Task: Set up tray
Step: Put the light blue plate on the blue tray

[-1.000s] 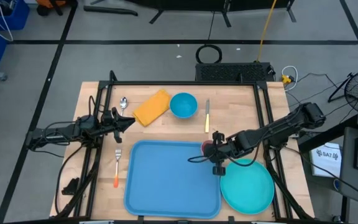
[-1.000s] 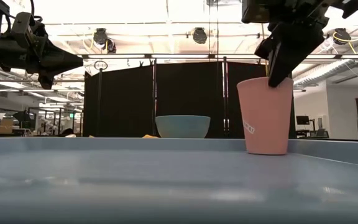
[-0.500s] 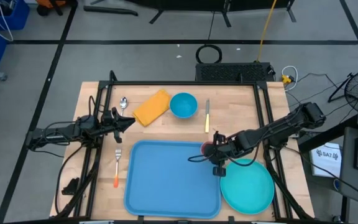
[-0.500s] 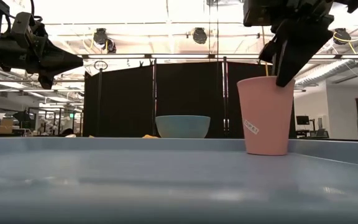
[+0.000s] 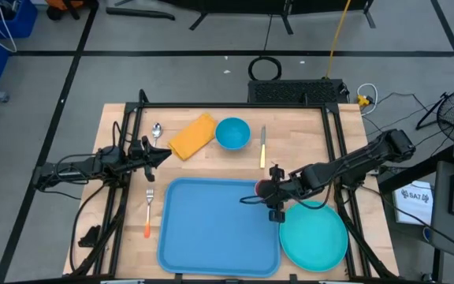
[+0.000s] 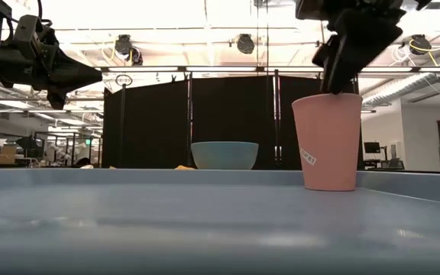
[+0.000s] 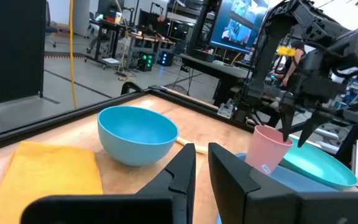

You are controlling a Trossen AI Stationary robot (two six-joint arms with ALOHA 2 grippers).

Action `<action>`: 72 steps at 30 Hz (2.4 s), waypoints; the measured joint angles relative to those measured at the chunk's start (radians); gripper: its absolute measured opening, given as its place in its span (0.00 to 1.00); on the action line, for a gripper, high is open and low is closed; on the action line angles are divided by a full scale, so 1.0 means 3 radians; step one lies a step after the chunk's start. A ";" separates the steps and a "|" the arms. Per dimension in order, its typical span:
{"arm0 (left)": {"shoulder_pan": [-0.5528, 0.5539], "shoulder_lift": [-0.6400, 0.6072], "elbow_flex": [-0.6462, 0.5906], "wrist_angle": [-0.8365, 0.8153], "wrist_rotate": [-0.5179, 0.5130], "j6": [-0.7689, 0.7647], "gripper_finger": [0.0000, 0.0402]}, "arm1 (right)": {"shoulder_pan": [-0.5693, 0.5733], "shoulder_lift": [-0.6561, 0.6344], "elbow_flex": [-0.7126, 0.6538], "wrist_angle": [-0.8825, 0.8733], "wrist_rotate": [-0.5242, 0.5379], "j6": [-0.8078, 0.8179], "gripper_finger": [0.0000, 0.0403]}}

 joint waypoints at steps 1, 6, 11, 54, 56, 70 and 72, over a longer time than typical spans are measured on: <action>0.0000 0.0000 0.0000 0.0000 0.0001 0.0000 0.12 | -0.0001 -0.0046 0.0000 0.0013 0.0054 -0.0008 0.32; 0.0000 0.0000 0.0000 0.0000 0.0001 0.0005 0.12 | -0.0001 -0.0360 0.0000 0.0069 0.0185 -0.0061 0.34; 0.0000 0.0000 0.0000 -0.0001 0.0000 0.0003 0.12 | 0.0035 -0.0792 0.0001 -0.0373 0.0065 0.0340 0.33; 0.0000 0.0000 0.0000 0.0000 -0.0010 0.0037 0.12 | 0.0327 -0.1385 -0.1770 -0.0712 -0.0975 0.2299 0.33; 0.0000 0.0000 0.0000 0.0000 -0.0010 0.0037 0.12 | 0.0327 -0.1386 -0.1770 -0.0713 -0.1004 0.2314 0.33; 0.0000 0.0000 0.0000 0.0000 -0.0011 0.0036 0.12 | 0.0328 -0.1583 -0.1770 -0.0487 -0.1080 0.2476 0.33; 0.0000 0.0000 -0.0001 0.0000 -0.0011 0.0036 0.12 | 0.0328 -0.1586 -0.1770 -0.0465 -0.1078 0.2483 0.33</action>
